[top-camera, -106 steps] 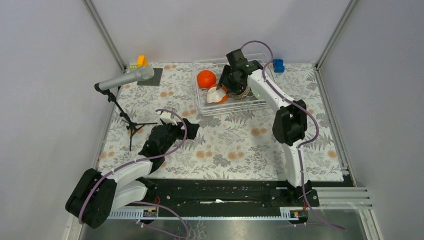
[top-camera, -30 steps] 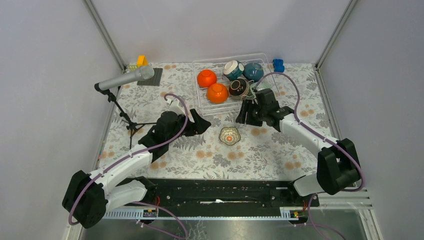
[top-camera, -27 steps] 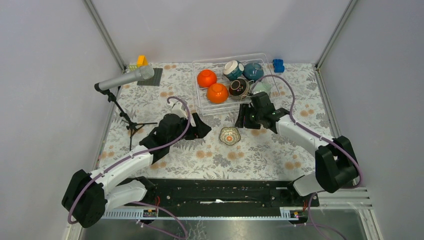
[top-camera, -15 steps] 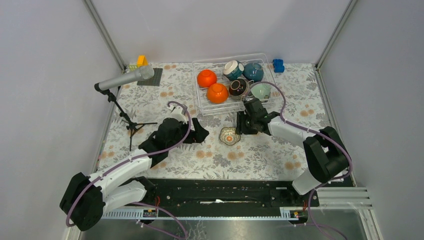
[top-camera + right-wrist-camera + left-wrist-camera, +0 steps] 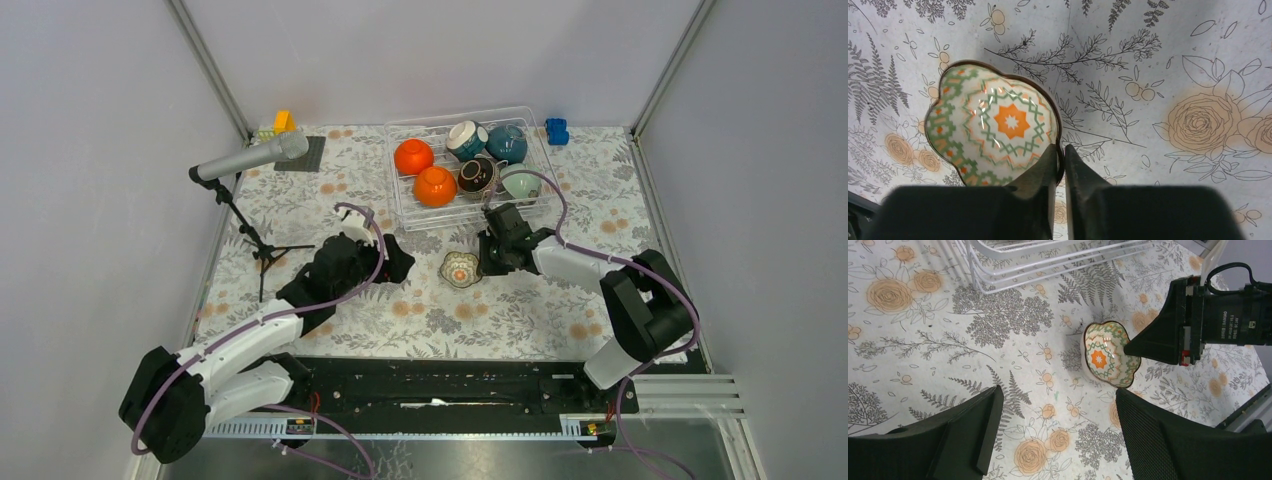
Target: Unload the bowls from the dish rack
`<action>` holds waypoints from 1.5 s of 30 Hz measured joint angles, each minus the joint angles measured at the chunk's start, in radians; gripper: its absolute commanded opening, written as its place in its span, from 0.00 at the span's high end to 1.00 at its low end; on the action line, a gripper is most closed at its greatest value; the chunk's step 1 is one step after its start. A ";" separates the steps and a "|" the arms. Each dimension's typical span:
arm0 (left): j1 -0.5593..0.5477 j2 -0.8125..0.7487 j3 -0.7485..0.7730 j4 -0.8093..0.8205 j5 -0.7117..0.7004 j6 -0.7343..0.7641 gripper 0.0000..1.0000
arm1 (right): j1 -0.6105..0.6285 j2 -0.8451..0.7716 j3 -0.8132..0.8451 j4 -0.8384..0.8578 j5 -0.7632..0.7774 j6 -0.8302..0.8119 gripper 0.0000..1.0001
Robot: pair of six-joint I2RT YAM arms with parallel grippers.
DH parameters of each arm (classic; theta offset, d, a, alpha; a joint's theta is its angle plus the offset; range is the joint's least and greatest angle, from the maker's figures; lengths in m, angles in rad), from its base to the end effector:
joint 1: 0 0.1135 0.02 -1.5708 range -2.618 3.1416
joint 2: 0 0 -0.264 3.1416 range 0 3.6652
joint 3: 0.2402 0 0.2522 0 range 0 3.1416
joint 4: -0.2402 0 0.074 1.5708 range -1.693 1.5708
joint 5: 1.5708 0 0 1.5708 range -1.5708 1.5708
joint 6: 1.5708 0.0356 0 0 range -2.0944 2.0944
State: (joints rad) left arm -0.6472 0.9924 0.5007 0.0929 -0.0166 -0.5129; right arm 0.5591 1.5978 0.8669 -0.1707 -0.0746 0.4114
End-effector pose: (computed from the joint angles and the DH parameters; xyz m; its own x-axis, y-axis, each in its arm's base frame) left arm 0.1766 -0.1327 0.2292 -0.5598 -0.1919 -0.8061 0.3627 0.8180 -0.4466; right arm 0.2677 0.1707 0.1727 -0.8366 -0.0530 -0.5452 -0.2548 0.9187 0.3017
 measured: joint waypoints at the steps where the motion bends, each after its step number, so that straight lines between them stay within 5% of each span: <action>1: 0.000 0.003 -0.001 0.009 -0.005 0.003 0.12 | 0.002 0.000 0.000 0.000 0.002 -0.003 0.98; 7: 0.000 0.048 -0.004 0.063 -0.035 0.016 0.12 | 0.003 -0.014 0.000 -0.031 0.043 -0.004 1.00; 16: 0.000 0.177 -0.003 0.214 -0.095 -0.029 0.11 | -0.016 -0.129 0.002 -0.187 0.350 0.063 1.00; 27: -0.014 0.283 -0.040 0.359 -0.125 0.009 0.10 | -0.456 -0.213 -0.005 -0.247 0.380 0.241 1.00; 35: -0.019 0.215 -0.096 0.382 -0.188 0.036 0.07 | -0.609 -0.122 0.027 -0.228 0.396 0.454 1.00; 45: -0.019 0.165 -0.135 0.418 -0.235 0.067 0.07 | -0.649 0.081 0.189 -0.207 0.407 0.531 1.00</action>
State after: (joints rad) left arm -0.6659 1.1572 0.3660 0.5110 -0.2516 -0.4461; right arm -0.0902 1.6787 1.0557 -0.3775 0.3321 0.9421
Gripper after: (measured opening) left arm 0.926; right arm 0.036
